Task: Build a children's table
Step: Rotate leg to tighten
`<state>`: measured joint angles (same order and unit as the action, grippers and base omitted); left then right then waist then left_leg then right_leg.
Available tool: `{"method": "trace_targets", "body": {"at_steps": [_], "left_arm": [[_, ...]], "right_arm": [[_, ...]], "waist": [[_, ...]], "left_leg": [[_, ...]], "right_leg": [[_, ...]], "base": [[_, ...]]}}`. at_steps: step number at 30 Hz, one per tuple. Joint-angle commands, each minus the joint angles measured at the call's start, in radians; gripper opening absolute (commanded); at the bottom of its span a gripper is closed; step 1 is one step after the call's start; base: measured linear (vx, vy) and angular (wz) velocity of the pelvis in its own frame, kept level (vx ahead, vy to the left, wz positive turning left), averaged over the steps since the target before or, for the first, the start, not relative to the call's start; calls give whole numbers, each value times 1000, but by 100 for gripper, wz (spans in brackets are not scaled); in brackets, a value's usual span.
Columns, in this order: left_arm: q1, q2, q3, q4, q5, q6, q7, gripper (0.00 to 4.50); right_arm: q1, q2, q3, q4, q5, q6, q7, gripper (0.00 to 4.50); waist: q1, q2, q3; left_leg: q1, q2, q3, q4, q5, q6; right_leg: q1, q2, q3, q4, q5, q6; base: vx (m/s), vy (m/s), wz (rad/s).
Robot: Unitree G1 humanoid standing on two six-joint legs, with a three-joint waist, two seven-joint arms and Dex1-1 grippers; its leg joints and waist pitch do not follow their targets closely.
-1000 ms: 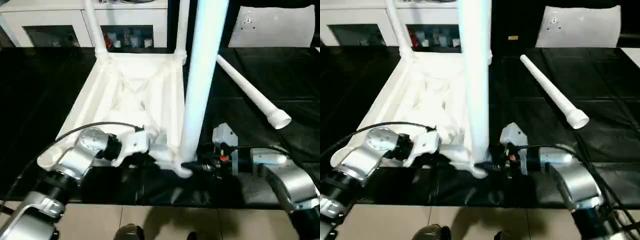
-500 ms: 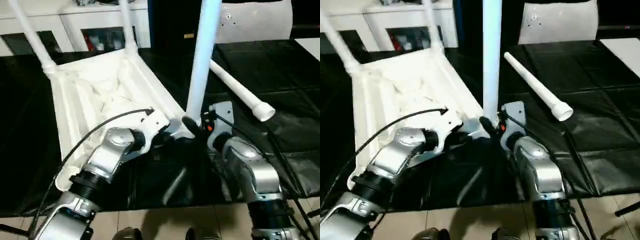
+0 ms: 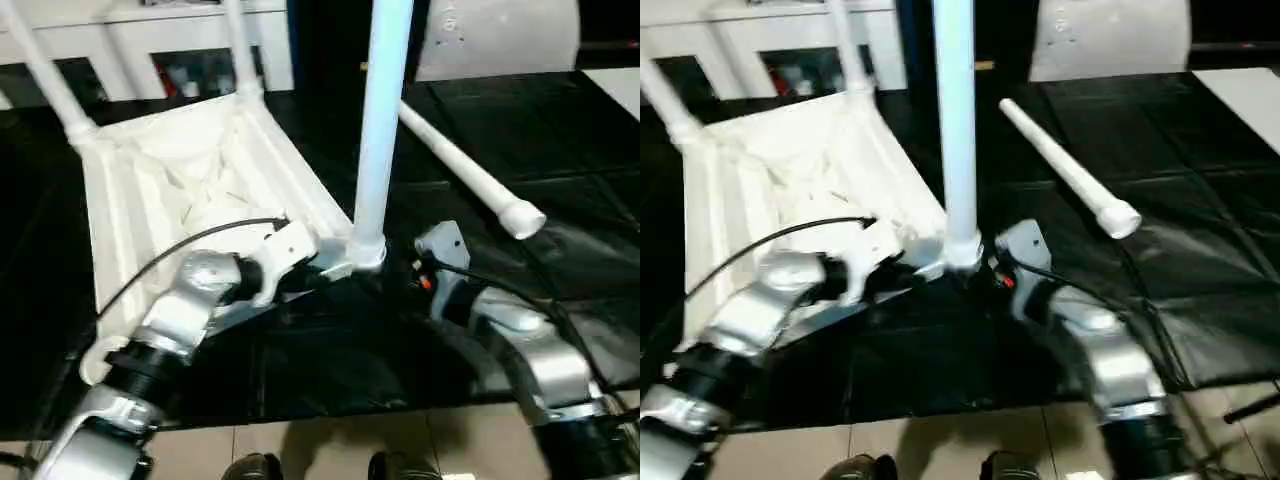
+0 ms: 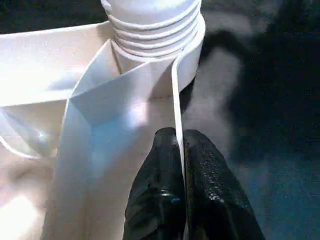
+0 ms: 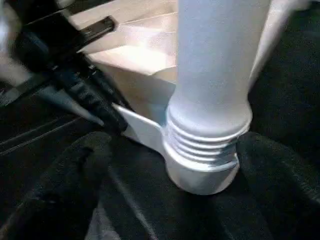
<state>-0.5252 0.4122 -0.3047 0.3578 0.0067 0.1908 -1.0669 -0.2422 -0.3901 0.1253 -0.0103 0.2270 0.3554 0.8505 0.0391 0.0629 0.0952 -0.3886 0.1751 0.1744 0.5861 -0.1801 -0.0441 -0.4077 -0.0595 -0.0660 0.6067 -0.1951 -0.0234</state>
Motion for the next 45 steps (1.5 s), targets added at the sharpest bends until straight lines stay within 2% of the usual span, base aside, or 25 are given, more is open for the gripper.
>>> {"method": "trace_targets", "body": {"at_steps": [1, 3, 5, 6, 7, 11, 12, 15, 17, 20, 22, 23, 26, 27, 36, 41, 42, 43, 45], "left_arm": [[-18, 2, -38, -25, -29, -71, -100, 0], [-16, 25, -50, -21, -57, -101, -198, 0], [-15, 35, -59, -22, -60, -104, -229, 0], [-19, 60, -81, -16, -58, -130, -296, 0], [-23, 62, -84, -9, -60, -141, -310, 0], [-30, 62, -88, 1, -67, -159, -333, 0], [-34, 65, -94, 5, -65, -171, -345, 0], [-47, 74, -105, 30, -51, -207, -376, 0], [-46, 75, -104, 30, -52, -206, -378, 0], [-46, 77, -102, 33, -53, -211, -383, 0], [-48, 76, -102, 39, -50, -218, -384, 0], [-48, 76, -102, 40, -50, -219, -384, 0], [-49, 75, -103, 55, -53, -230, -389, 0], [-50, 75, -103, 58, -53, -232, -389, 0], [-40, 73, -95, 63, -56, -227, -377, 0], [-40, 41, -54, 68, -59, -172, -273, 0], [-48, 10, -27, 63, -47, -111, -172, 0], [-51, -13, -9, 53, -51, -68, -120, 0], [-54, -54, 23, 33, -70, -8, -47, 0]], "right_arm": [[-10, -9, 12, -29, 19, -15, 64, 446], [-19, -61, 27, -23, 38, -25, 142, 446], [-23, -79, 38, -18, 34, -28, 166, 446], [-36, -116, 71, -2, 16, -53, 222, 446], [-42, -125, 84, 6, 10, -66, 241, 446], [-52, -138, 105, 21, 8, -84, 284, 446], [-54, -140, 109, 25, 10, -81, 300, 428], [-69, -133, 114, 43, 25, -70, 330, 428], [-68, -133, 118, 42, 31, -63, 336, 398], [-70, -134, 128, 46, 41, -60, 345, 379], [-72, -133, 128, 52, 44, -65, 349, 367], [-73, -132, 128, 53, 47, -61, 353, 350], [-76, -131, 126, 59, 52, -51, 368, 341], [-77, -131, 126, 60, 52, -51, 370, 315], [-71, -126, 137, 69, 51, -42, 364, 265], [-49, -82, 122, 40, 54, 22, 273, 261], [-31, -26, 113, 27, 25, 62, 150, 261], [-25, 11, 103, 26, 15, 90, 81, 261], [-25, 73, 82, 30, 14, 141, -17, 261]], "waist": [[2, -6, -68], [23, -4, -69], [29, -3, -69], [33, -13, -67], [41, -9, -66], [52, -11, -63], [51, -17, -63], [52, -17, -62], [51, -18, -63], [50, -21, -66], [50, -20, -66], [50, -19, -63], [49, -19, -63], [49, -19, -62], [47, -18, -61], [45, -17, -57], [42, -17, -54], [37, -18, -49], [30, -17, -47]], "left_leg": [[18, 55, -19, -59, -125, 117], [24, 62, -18, -59, -115, 118], [22, 61, -18, -58, -116, 116], [21, 61, -17, -59, -124, 116], [23, 62, -16, -59, -133, 111], [23, 64, -17, -62, -162, 91], [22, 64, -17, -63, -160, 90], [20, 61, -18, -62, -160, 89], [20, 62, -19, -63, -155, 86], [17, 61, -18, -59, -124, 97], [17, 60, -17, -58, -116, 105], [17, 61, -18, -59, -122, 106], [17, 60, -17, -60, -138, 101], [18, 61, -18, -61, -141, 98], [18, 61, -18, -62, -146, 94], [19, 63, -17, -65, -158, 84], [20, 60, -19, -69, -187, 66], [21, 60, -21, -73, -210, 49], [22, 56, -25, -77, -240, 22]], "right_leg": [[54, -84, 56, -73, -102, -228], [52, -85, 56, -67, -78, -248], [52, -85, 55, -64, -70, -253], [52, -85, 55, -65, -77, -253], [51, -89, 57, -66, -99, -249], [50, -93, 57, -71, -171, -235], [50, -93, 58, -72, -173, -233], [50, -92, 57, -73, -191, -226], [51, -93, 57, -71, -185, -225], [53, -93, 57, -66, -142, -233], [53, -92, 56, -66, -131, -238], [52, -92, 55, -67, -140, -238], [53, -92, 55, -70, -169, -234], [52, -92, 55, -71, -179, -229], [51, -92, 55, -71, -181, -233], [48, -92, 57, -75, -207, -232], [50, -92, 56, -80, -261, -220], [47, -92, 57, -83, -301, -210], [47, -94, 55, -89, -382, -188]], "base": [[0, 0, 0], [0, 0, 0], [0, 0, 0], [0, 0, 0], [0, 0, 0], [0, 0, 0], [0, 0, 0], [0, 0, 0], [0, 0, 0], [0, 0, 0], [0, 0, 0], [0, 0, 0], [0, 0, 0], [0, 0, 0], [0, 0, 0], [0, 0, 0], [0, 0, 0], [0, 0, 0], [0, 0, 0]]}}
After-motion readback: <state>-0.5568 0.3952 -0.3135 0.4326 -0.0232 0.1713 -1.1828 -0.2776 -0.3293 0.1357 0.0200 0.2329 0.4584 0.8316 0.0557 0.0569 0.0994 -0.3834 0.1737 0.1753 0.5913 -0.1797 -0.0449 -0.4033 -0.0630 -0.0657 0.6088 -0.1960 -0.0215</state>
